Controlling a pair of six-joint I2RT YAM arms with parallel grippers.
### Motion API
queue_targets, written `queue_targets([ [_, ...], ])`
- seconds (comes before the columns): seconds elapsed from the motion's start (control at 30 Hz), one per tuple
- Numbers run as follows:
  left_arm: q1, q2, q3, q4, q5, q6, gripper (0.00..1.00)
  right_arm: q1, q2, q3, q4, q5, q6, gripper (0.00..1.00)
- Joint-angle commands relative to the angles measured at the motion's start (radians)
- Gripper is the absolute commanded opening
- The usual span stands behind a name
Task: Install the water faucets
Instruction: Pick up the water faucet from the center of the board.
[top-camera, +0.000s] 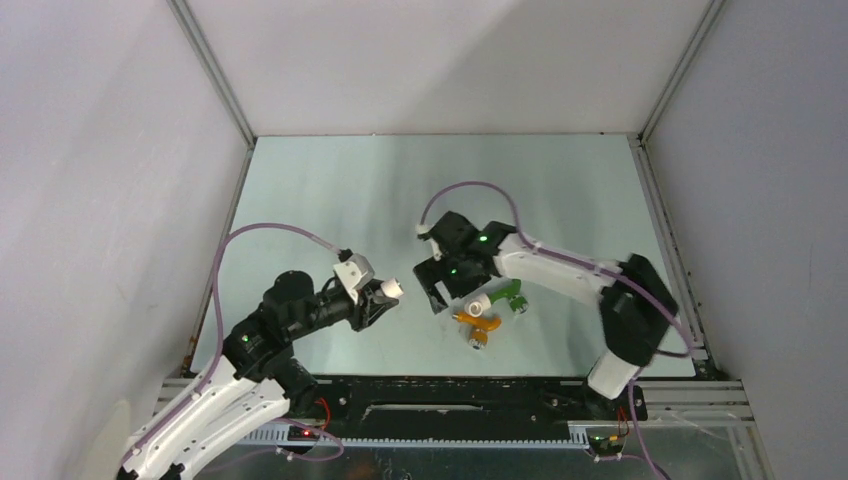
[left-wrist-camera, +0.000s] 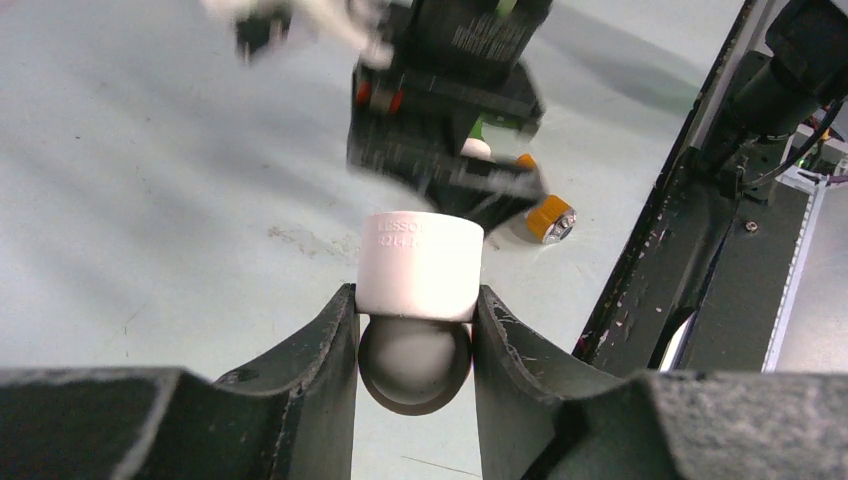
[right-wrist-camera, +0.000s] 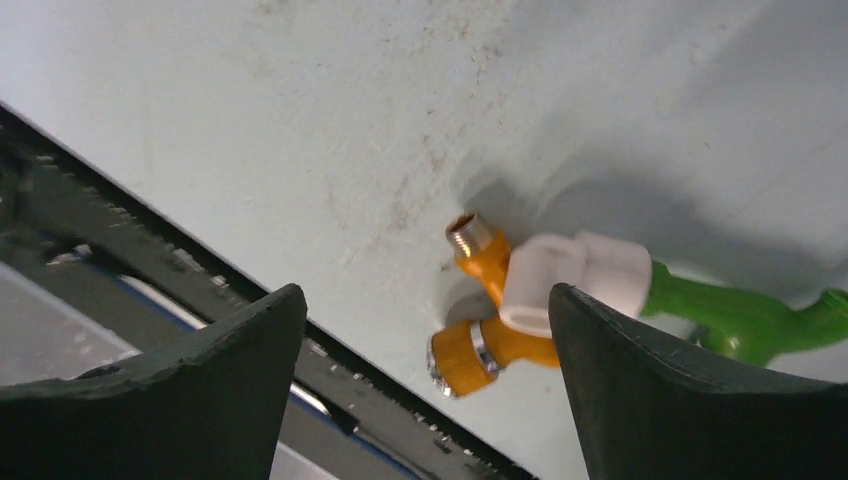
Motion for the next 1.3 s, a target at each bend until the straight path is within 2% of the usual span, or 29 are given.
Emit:
queue_targets([
  [0.0,-0.002,0.03,0.002,0.085,0.012,-0.061,0.0,-0.082,-0.236,-0.102,0.113,-0.103,0.092,0.93],
  [0.17,-0.004,0.108,-0.063,0.213,0.051,-0.181,0.0,-0.262,-0.482,-0.367,0.246,-0.287,0.223,0.93],
  [0.27,-0.013,0.185,-0.117,0.362,0.086,-0.28,0.0,-0.385,-0.592,-0.545,0.335,-0.425,0.298,0.92],
  [0.4,-0.082,0.351,-0.152,0.569,0.05,-0.34,0.0,-0.501,-0.631,-0.745,0.482,-0.607,0.397,0.87],
  [0.53,-0.121,0.579,-0.071,0.613,0.005,-0.366,0.0,-0.548,-0.621,-0.881,0.661,-0.708,0.517,0.83],
  [0.7,-0.132,0.849,0.043,0.642,-0.011,-0.399,0.0,-0.56,-0.559,-0.996,0.85,-0.714,0.593,0.78],
  [0.87,-0.162,1.006,0.092,0.657,-0.046,-0.429,0.0,-0.566,-0.479,-1.064,1.006,-0.685,0.634,0.73],
  [1.03,-0.181,1.06,0.114,0.581,-0.104,-0.473,0.0,-0.565,-0.4,-1.083,1.131,-0.628,0.67,0.7],
  [1.27,-0.183,1.082,0.111,0.562,-0.154,-0.523,0.0,-0.512,-0.249,-1.111,1.436,-0.638,0.763,0.64],
])
